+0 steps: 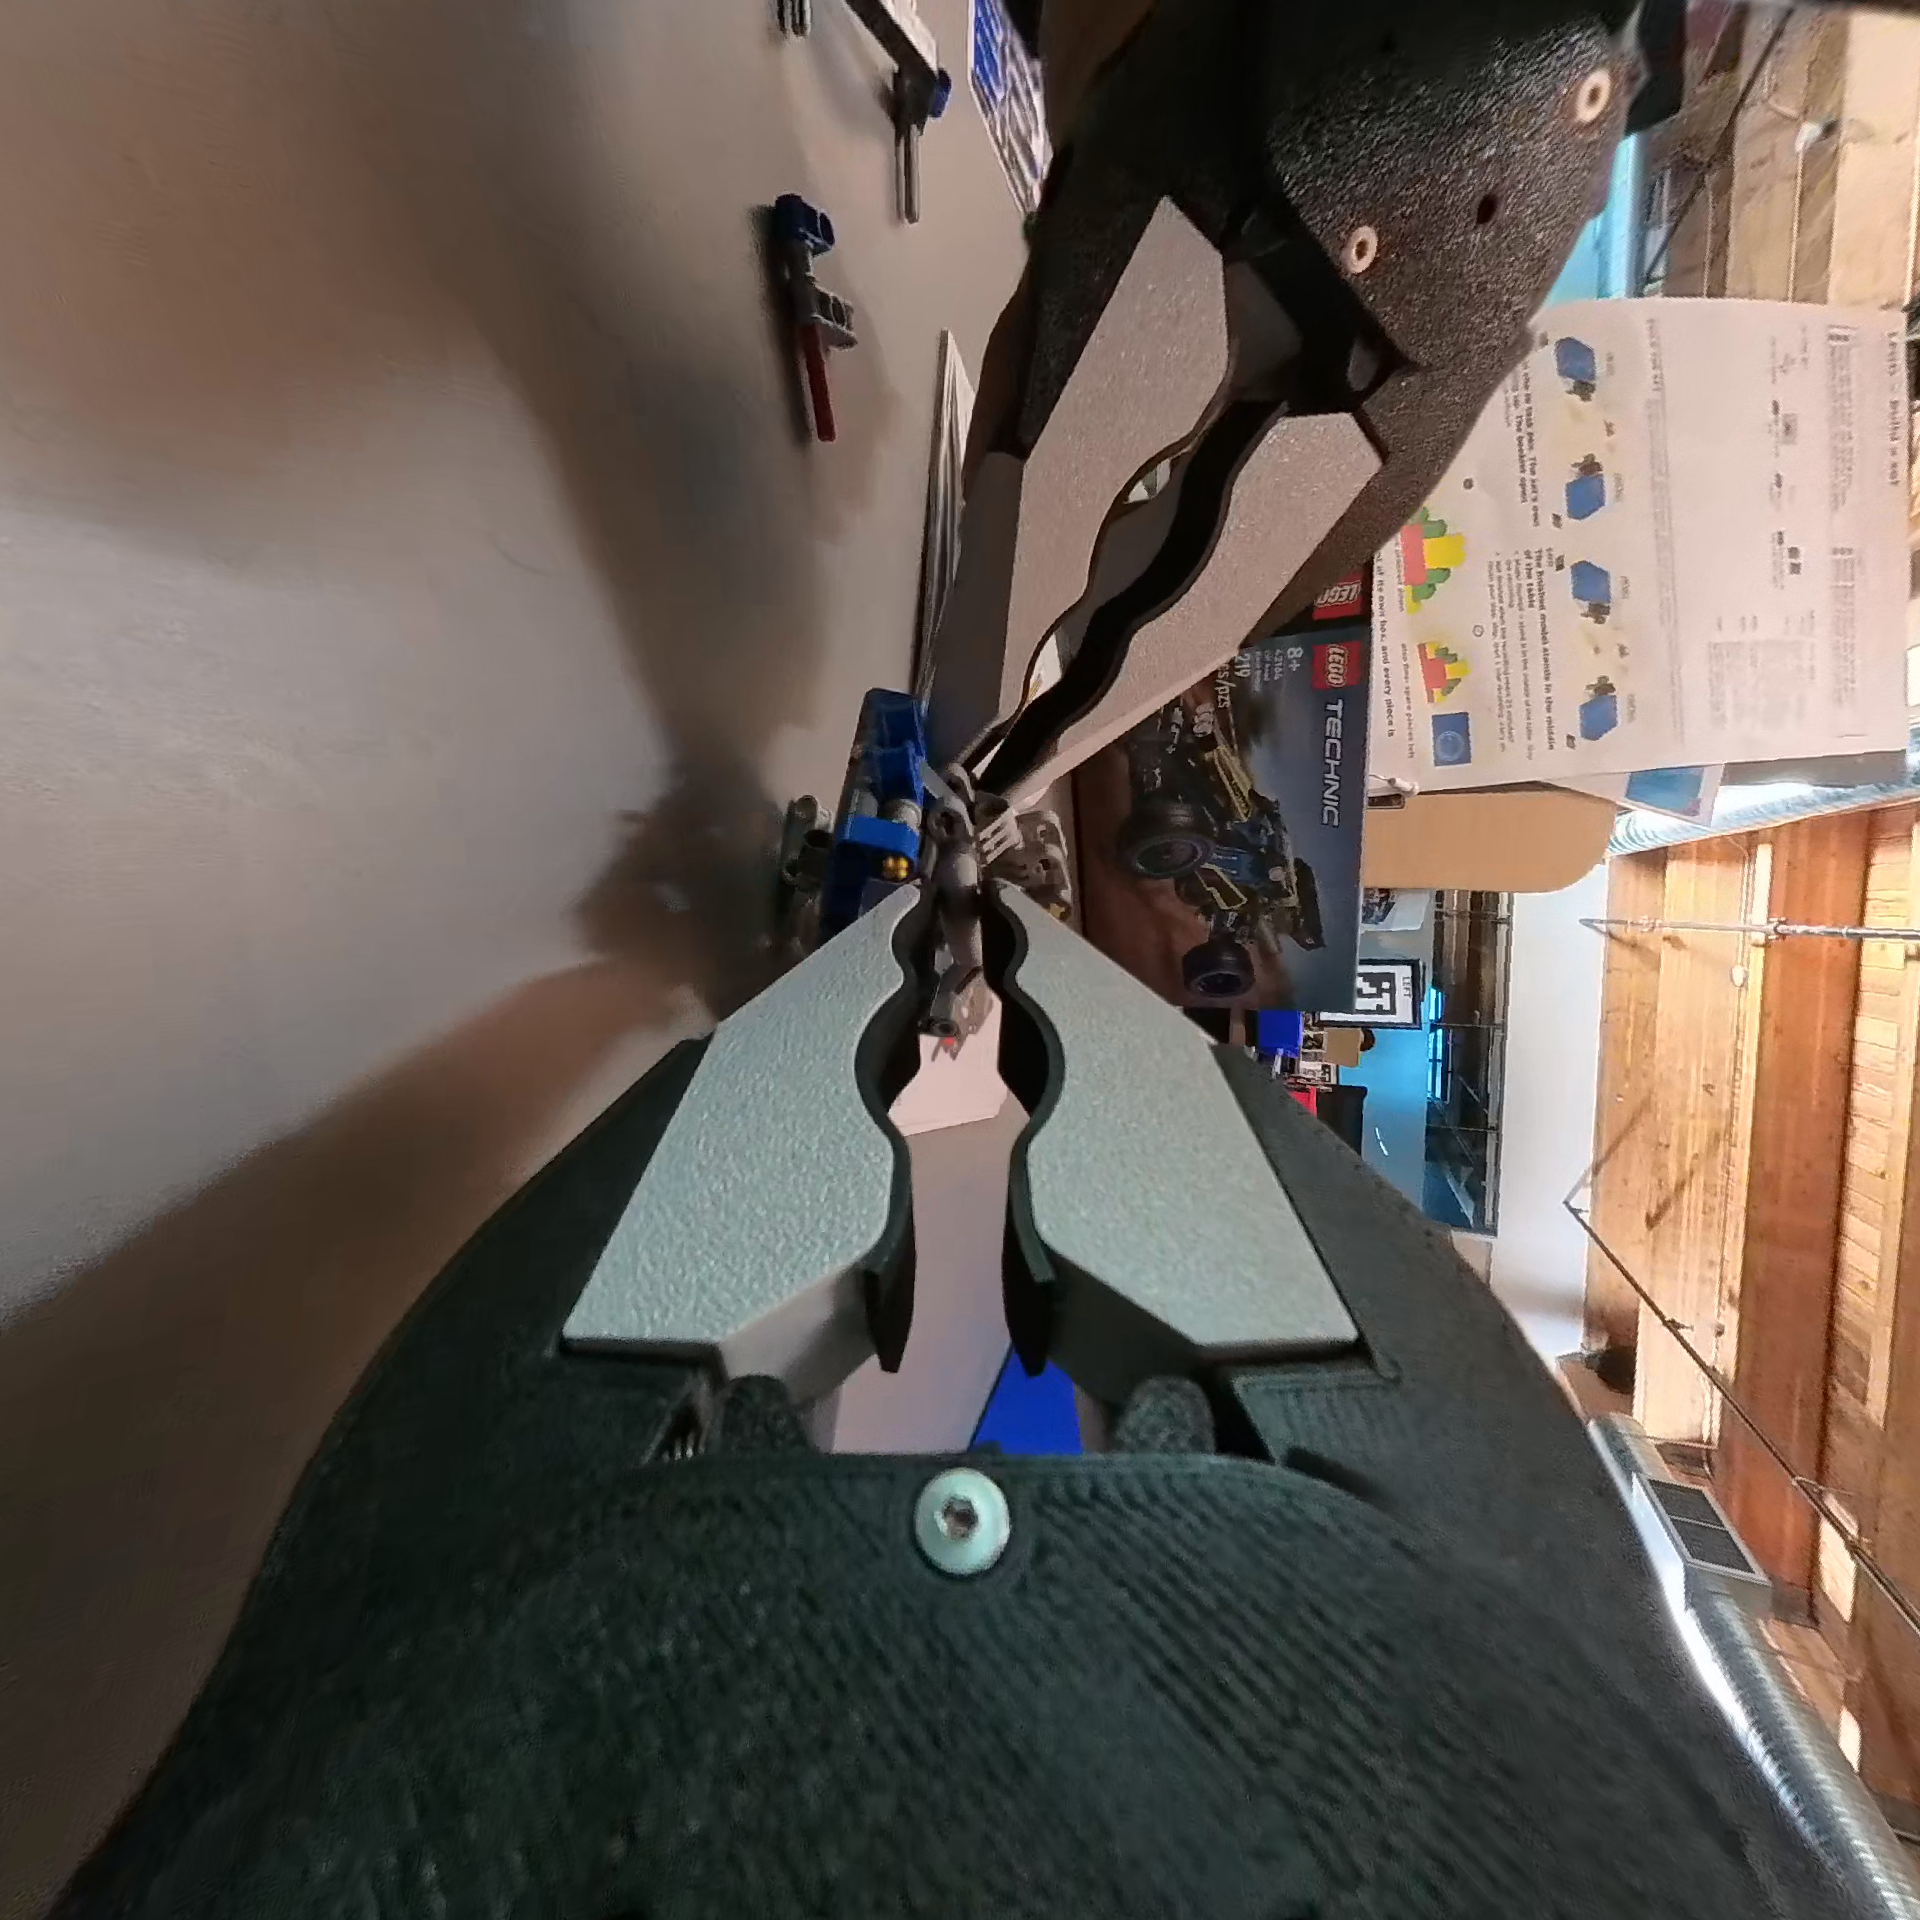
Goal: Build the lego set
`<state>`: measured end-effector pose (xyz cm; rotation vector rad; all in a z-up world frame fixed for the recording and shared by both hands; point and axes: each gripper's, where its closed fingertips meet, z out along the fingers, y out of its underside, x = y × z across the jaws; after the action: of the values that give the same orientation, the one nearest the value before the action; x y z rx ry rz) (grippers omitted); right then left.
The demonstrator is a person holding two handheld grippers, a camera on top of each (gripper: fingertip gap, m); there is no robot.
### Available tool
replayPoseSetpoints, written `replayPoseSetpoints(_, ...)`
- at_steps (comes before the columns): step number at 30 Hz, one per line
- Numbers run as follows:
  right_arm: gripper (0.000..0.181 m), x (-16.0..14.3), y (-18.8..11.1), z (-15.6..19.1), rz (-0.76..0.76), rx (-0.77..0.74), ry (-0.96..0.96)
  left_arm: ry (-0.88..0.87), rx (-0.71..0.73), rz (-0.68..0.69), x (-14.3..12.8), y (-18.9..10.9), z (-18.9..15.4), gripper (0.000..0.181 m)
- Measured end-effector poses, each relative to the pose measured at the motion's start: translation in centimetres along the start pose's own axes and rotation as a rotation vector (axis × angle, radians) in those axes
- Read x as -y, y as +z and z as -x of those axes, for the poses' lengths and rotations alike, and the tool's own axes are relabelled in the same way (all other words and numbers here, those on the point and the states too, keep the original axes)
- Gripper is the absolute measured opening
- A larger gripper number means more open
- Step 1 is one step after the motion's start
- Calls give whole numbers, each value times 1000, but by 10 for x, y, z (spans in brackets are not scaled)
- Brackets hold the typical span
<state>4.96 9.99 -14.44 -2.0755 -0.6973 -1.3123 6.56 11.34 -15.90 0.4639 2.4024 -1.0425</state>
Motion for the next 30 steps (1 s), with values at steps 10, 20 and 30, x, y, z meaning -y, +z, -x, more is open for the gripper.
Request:
replayPoseSetpoints(10,7,-6,6,12,-12,-18,33,186,112,130,-5,6,0,3)
replayPoseSetpoints(20,7,-9,3,13,25,-12,28,237,206,159,-2,6,-3,3)
replayPoseSetpoints(30,7,-11,-5,13,12,41,72,243,226,154,5,6,-5,3)
